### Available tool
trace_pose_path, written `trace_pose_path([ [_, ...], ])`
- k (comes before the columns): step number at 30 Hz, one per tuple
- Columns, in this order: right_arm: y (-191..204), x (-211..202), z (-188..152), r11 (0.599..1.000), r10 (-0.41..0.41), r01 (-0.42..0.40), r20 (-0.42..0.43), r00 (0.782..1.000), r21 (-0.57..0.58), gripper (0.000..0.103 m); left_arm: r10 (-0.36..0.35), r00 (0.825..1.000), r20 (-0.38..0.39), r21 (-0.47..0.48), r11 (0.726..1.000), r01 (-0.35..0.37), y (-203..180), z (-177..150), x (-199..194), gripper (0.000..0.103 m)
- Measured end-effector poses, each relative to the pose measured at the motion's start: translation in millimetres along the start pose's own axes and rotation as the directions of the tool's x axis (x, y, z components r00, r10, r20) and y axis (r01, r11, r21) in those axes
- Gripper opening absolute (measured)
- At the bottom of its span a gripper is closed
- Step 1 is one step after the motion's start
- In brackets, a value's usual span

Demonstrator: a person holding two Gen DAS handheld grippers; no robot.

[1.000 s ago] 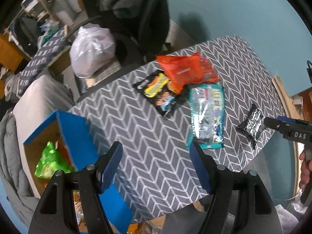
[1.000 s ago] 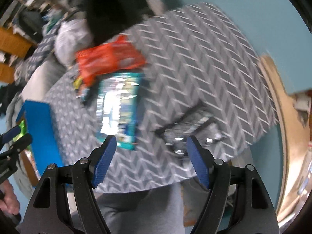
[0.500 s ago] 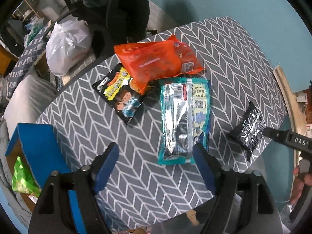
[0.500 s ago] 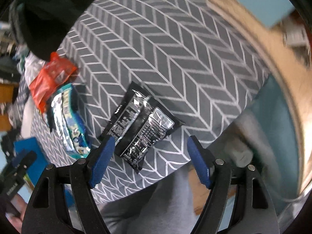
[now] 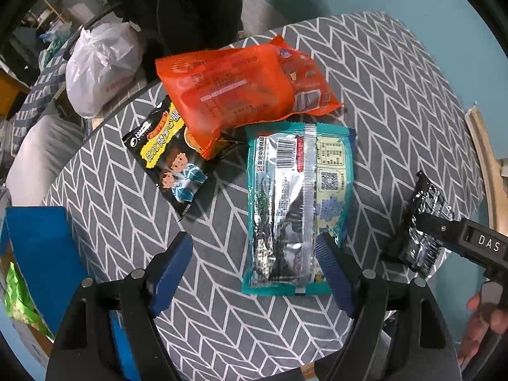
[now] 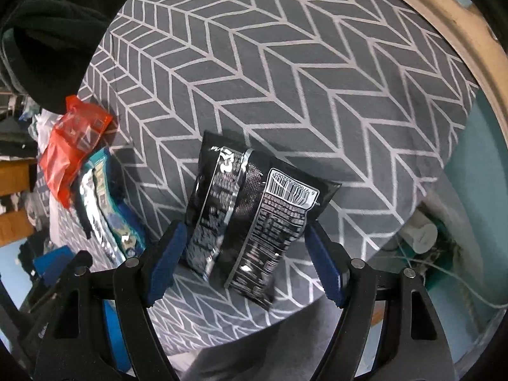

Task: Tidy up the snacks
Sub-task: 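Grasp a teal-silver bag with the left tool while the right tool grasps a black bag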

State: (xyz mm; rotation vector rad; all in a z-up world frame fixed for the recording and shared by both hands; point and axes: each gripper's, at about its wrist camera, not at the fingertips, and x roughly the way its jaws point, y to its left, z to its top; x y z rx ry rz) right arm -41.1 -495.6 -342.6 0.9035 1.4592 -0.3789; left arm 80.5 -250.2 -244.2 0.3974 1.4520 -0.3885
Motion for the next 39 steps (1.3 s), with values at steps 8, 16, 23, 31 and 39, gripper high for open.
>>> trace_pose_path([
  [8,34.8,18.0,11.3,0.977,-0.154,0.157,0.032,0.988,-0.144,0.077,-0.010,1.000,-0.029,-0.022,1.000,0.010,-0.5,10.5,13.6,0.081],
  [16,73.3,35.3,-2.1,0.862,-0.319,0.339,0.116,0.941,-0.378,0.077,-0.037,0.997,-0.062,-0.036,0.999,0.035,-2.6,23.5,29.4,0.081],
  [23,75.8,29.2,-12.2,0.830,-0.276,0.307,0.136,0.951,-0.465,0.062,-0.049,0.995,-0.089,-0.015,0.999,0.048,-22.2,33.4,44.9,0.082],
  [31,46.0,6.5,0.4,0.856,-0.207,0.234,0.108,0.972,-0.462,0.062,-0.019,0.994,-0.112,0.004,1.000,0.020,-42.9,45.6,68.3,0.088],
  [39,20.2,-23.6,18.1,0.864,-0.193,0.223,0.114,0.975,-0.451,0.062,-0.036,0.985,-0.167,-0.036,0.999,0.031,-51.2,49.8,98.7,0.091],
])
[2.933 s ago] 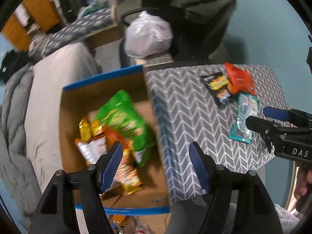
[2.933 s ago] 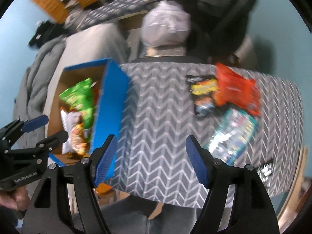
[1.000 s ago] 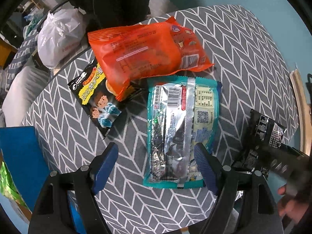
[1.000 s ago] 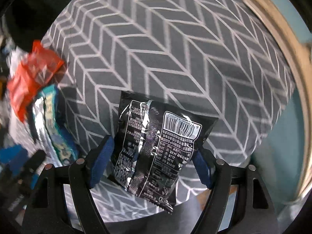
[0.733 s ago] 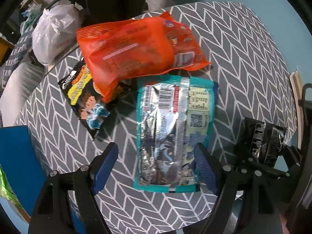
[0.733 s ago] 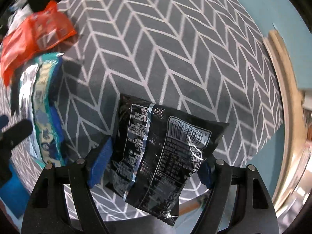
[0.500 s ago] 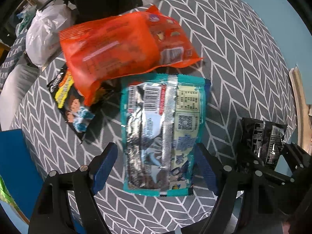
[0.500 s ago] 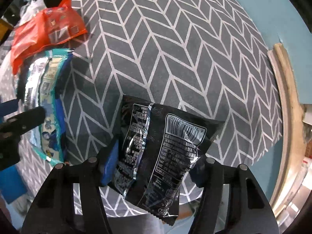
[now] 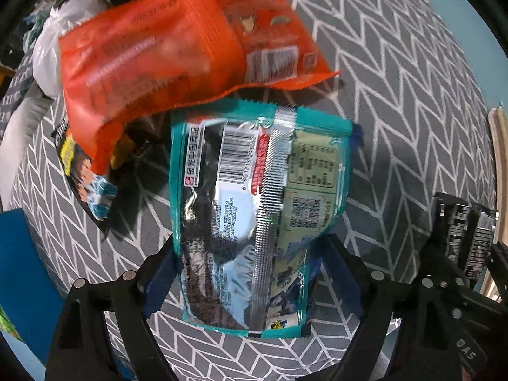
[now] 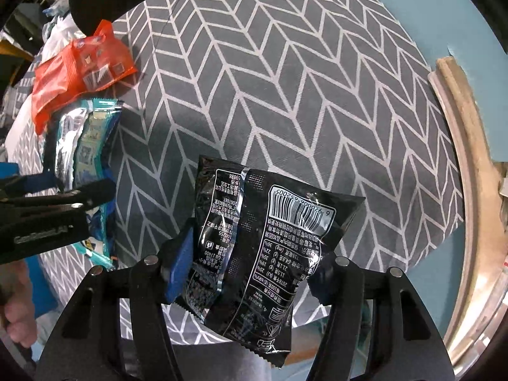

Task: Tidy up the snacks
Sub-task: 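Grasp a teal-silver bag with the left tool while the right tool grasps a black bag, then carry the teal-silver bag and black bag with both tools over the box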

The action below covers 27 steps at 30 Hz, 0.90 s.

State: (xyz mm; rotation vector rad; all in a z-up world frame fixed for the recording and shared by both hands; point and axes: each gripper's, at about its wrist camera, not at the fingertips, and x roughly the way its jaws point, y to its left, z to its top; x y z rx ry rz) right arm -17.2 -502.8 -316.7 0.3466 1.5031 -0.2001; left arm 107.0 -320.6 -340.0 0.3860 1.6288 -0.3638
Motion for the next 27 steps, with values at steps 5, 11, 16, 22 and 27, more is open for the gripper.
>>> trace_pose_path([
  [5,-2.0,-9.2,3.6,1.000,-0.013,0.013,0.011,1.000,-0.005,0.062,0.009,0.999,0.033,0.015,1.000,-0.009,-6.6,-1.6,2.6,0.086],
  [11,-3.0,-22.0,5.8,1.000,-0.007,0.008,0.020,1.000,-0.022,0.062,0.021,0.998,0.062,0.090,0.996,-0.027,-14.2,-26.9,-4.3,0.063],
  [16,2.8,-28.9,7.7,0.999,0.002,-0.001,0.025,1.000,-0.045,0.062,0.034,0.997,0.062,0.097,0.994,-0.040,-9.7,-44.1,-3.7,0.062],
  [22,13.7,-39.4,3.5,0.997,0.009,-0.006,0.035,0.999,-0.073,0.062,0.019,0.997,0.074,0.073,0.997,-0.025,1.7,-64.6,-9.0,0.052],
  [27,24.6,-46.9,-3.4,0.995,0.014,-0.009,0.043,0.999,-0.096,0.062,0.022,0.997,0.070,0.033,0.999,-0.025,15.4,-72.1,-4.4,0.052],
])
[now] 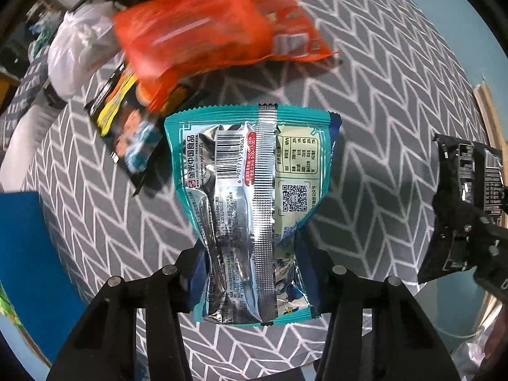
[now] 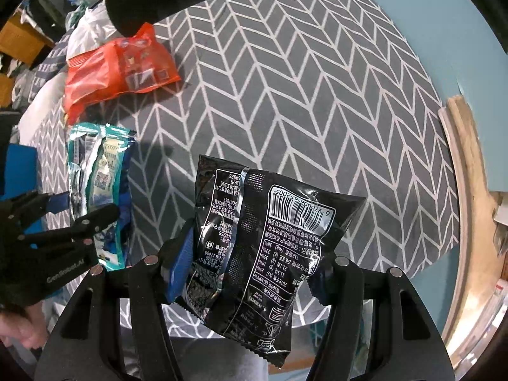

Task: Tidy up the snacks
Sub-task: 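Carry the teal-silver bag and black bag with both tools over the box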

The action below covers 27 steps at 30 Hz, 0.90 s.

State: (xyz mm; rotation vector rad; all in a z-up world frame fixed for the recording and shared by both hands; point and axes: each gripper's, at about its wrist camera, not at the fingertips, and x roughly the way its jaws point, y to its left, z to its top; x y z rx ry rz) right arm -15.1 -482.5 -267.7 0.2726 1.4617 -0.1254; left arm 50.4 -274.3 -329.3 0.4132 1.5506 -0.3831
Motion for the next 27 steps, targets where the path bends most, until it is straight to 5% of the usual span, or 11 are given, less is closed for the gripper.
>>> trace_pose_path([
  [12,42.8,-8.3,-7.7,0.997,-0.002,0.002,0.009,1.000,-0.078,0.062,-0.009,0.999,0.044,-0.095,0.995,0.014,48.3,-40.5,-23.1,0.052],
  [27,123.8,-33.7,-0.8,0.961,-0.003,0.014,0.040,0.999,-0.277,0.062,-0.011,0.985,0.172,-0.209,0.977,0.047,122.6,-82.3,-119.5,0.052],
])
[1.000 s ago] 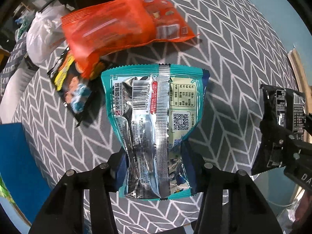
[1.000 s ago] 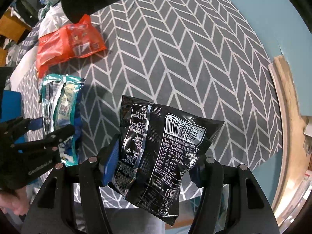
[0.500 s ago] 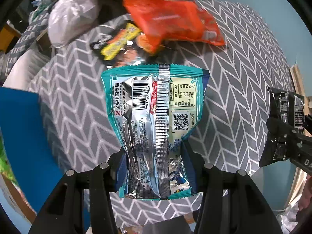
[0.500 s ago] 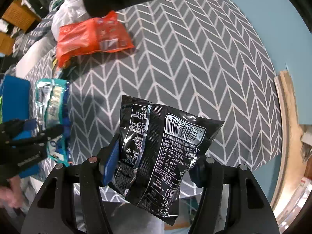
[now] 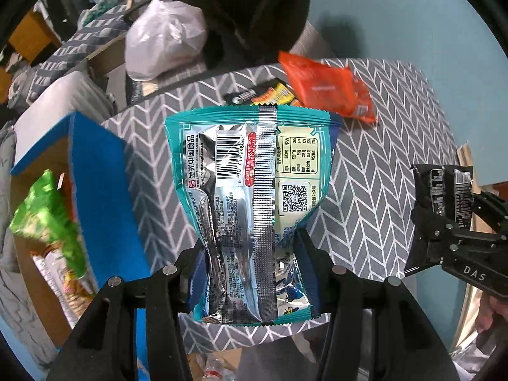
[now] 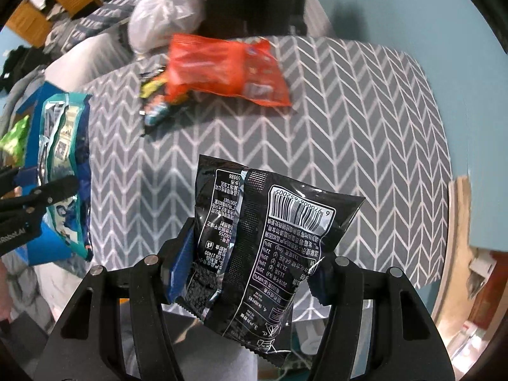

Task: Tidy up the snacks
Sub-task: 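Carry the teal-silver bag and black bag with both tools over the box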

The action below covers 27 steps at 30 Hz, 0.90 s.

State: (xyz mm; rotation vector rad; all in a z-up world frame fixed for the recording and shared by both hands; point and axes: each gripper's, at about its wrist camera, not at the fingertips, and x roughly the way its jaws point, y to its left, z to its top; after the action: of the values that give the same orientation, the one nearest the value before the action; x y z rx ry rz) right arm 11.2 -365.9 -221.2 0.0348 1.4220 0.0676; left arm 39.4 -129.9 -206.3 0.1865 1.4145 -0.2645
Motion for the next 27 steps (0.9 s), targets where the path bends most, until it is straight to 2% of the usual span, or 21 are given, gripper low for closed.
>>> trace_pose_path([
  [5,19.3,-7.6,2.8,0.998,0.019,-0.018,0.010,1.000,-0.053,0.062,0.002,1.000,0.030,-0.039,0.999,-0.001,21.2,-4.2,-25.0,0.052],
  [16,88.9,-22.7,13.9,0.977,0.067,-0.061,0.019,0.998,-0.204,0.062,0.027,0.997,0.079,-0.138,0.990,-0.016,71.9,-22.4,-61.4,0.052],
  [27,165.6,-21.9,29.5,0.927,0.138,-0.129,0.000,0.990,-0.352,0.062,0.052,0.993,0.109,-0.289,0.957,-0.018,133.3,-54.6,-81.7,0.052],
])
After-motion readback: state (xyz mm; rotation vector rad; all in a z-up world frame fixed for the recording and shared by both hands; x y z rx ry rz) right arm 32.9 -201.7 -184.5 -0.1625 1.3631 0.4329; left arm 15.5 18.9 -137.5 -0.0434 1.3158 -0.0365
